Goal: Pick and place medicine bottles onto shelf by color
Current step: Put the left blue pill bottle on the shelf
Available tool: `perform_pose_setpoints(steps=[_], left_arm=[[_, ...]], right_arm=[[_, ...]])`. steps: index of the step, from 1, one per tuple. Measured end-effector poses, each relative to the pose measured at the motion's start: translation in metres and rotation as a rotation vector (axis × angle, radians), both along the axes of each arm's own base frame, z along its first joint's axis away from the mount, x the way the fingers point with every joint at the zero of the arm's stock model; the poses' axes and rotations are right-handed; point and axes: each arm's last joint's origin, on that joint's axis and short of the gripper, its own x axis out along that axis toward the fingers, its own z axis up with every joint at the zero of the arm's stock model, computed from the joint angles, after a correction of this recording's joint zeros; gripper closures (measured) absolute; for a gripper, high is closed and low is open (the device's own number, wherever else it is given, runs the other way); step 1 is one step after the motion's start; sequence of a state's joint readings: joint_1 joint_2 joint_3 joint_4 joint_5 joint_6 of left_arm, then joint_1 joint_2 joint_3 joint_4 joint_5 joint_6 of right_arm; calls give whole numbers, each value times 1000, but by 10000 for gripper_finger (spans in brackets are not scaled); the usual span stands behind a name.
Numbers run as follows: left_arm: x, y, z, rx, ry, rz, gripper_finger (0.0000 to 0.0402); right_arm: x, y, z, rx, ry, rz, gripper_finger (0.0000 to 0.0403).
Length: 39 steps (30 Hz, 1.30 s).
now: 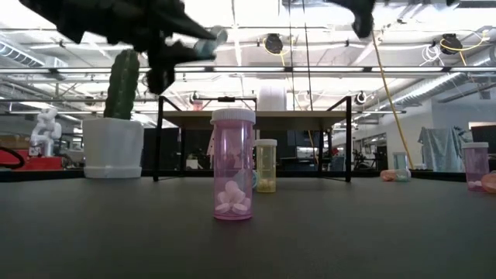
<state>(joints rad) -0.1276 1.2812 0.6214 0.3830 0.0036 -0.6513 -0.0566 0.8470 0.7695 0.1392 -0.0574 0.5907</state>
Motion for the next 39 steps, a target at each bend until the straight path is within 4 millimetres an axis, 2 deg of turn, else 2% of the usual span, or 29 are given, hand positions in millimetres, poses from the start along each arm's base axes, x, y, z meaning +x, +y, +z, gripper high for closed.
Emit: perform_pose_setpoints(steps=[3,7,11,15,21,31,35,39], left_arm=[[8,4,19,148,-44,-22,293],[18,22,49,331,-90,-1,293],[24,42,77,454,-121,23,293],[25,54,93,529,-164,-31,293],[24,67,97,621,-174,-57,293],[22,78,97,660,-182,-77,293],[21,81,96,658,-165,-73,293],[20,86,95,655,-154,-61,293]], right_arm=[[14,-1,20,-69,-20,-1,184],[43,-3,39,-147,19,3,148],[75,-6,48,-224,48,3,116],[98,-10,51,-300,62,-3,101],[116,-12,45,-407,58,-3,103],[126,-21,33,-347,99,-27,104],[125,-25,39,-350,101,-40,110],[125,-26,58,-410,120,-35,125]])
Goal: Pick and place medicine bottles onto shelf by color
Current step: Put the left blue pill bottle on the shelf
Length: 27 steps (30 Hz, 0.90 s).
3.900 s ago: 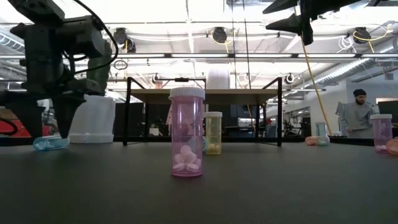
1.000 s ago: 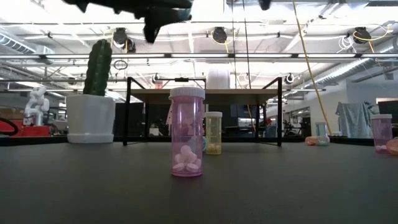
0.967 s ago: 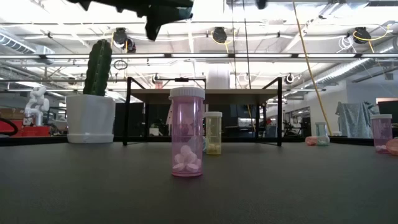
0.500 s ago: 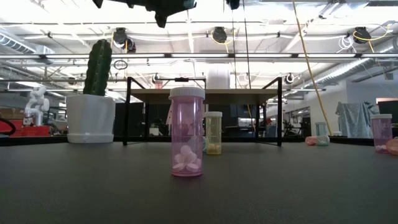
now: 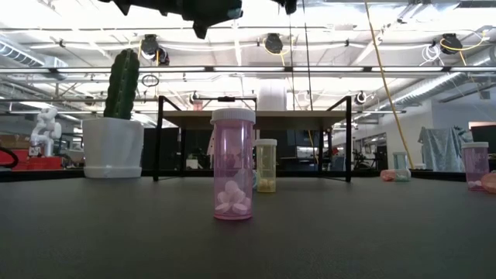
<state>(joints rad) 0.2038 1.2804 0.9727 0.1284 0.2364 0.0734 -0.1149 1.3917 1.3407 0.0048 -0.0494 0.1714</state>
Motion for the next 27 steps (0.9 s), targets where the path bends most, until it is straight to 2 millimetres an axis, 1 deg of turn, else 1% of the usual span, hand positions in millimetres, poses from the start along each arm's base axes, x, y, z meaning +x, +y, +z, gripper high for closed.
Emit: perform_pose_setpoints(steps=[3,6,8,9,11,14,19,24,27], left_arm=[[-1,7,1,2,-6,25,293],[-3,14,1,-9,-9,47,293],[-3,16,1,-32,-9,43,293],[-4,18,1,-36,-9,39,293],[-4,19,1,-34,-10,28,293],[-5,20,1,-19,-9,27,293],[-5,20,0,-17,1,24,293],[-5,20,0,-16,1,25,293],[-5,20,0,-16,1,25,293]], right_arm=[[-1,-12,16,0,63,-23,127],[2,-30,32,56,156,-7,124],[8,-36,35,88,232,20,118],[12,-37,36,80,257,33,115],[23,-37,29,64,290,49,110],[34,-35,23,58,285,66,110],[36,-32,23,42,286,31,123],[36,-30,20,41,315,37,153],[35,-30,20,30,323,40,165]])
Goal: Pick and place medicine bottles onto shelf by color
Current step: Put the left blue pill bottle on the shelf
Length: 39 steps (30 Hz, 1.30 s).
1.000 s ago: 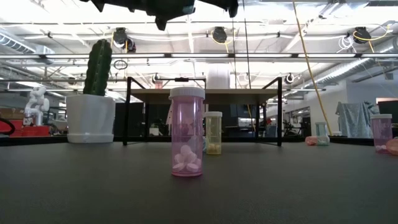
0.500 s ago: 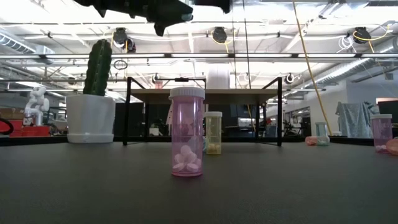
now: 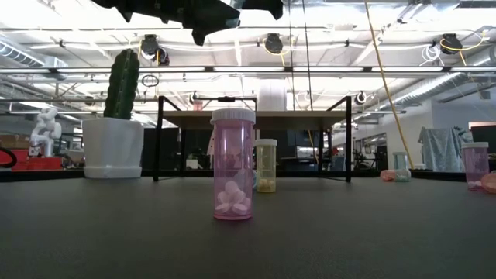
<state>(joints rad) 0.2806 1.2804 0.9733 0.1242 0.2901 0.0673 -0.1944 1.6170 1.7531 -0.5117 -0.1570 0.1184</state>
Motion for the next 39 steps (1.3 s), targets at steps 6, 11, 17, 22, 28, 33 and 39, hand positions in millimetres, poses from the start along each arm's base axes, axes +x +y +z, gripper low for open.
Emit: perform_pose_setpoints(steps=[6,11,17,22,28,33,39], left_arm=[[0,0,0,0,0,1,293],[0,0,0,0,0,1,293],[0,0,0,0,0,3,293],[0,1,0,0,-2,25,292],[0,3,0,-55,-3,119,235],[-14,1,5,-82,42,146,145],[-69,-7,27,-13,121,301,56]], right_arm=[[0,0,0,3,0,-2,185],[0,0,-1,6,12,-2,213],[-1,-2,-1,11,13,-13,252],[-1,-3,-1,6,14,-25,284],[-1,-4,-2,-24,19,-61,291],[4,-17,-5,-64,-2,-105,285],[9,-66,-15,-109,-26,-240,285]])
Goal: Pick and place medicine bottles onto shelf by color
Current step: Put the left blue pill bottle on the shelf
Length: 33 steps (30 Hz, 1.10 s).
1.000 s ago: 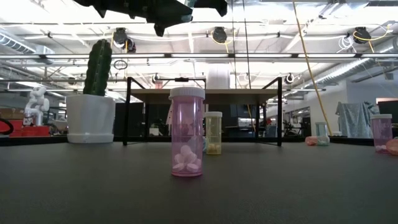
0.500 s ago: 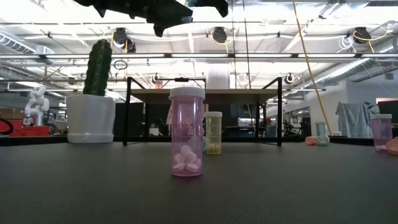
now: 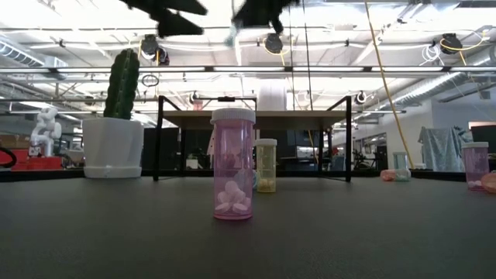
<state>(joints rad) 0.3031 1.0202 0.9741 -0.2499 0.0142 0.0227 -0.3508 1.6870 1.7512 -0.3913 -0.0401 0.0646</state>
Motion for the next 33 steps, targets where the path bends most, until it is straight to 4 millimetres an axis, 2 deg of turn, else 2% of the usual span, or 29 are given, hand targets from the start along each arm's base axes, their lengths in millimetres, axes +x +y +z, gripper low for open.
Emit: perform_pose_setpoints(steps=[3,6,10,12,20,27,33], left_arm=[[-27,-3,12,38,-22,105,34],[-46,-4,21,51,-56,143,30],[-59,-2,20,44,-25,184,37],[-61,-1,16,32,13,196,43],[-57,4,0,-17,157,206,57],[-49,7,-7,3,221,188,57],[-41,11,-13,11,263,178,57]], right_arm=[[11,-27,-18,-36,4,-28,282],[24,-55,-30,-71,27,-54,281],[40,-91,-42,-76,78,-98,281],[45,-101,-47,-85,105,-99,280],[53,-113,-84,-37,251,-56,280],[53,-116,-90,-55,275,-45,280],[47,-127,-89,-50,274,-74,280]])
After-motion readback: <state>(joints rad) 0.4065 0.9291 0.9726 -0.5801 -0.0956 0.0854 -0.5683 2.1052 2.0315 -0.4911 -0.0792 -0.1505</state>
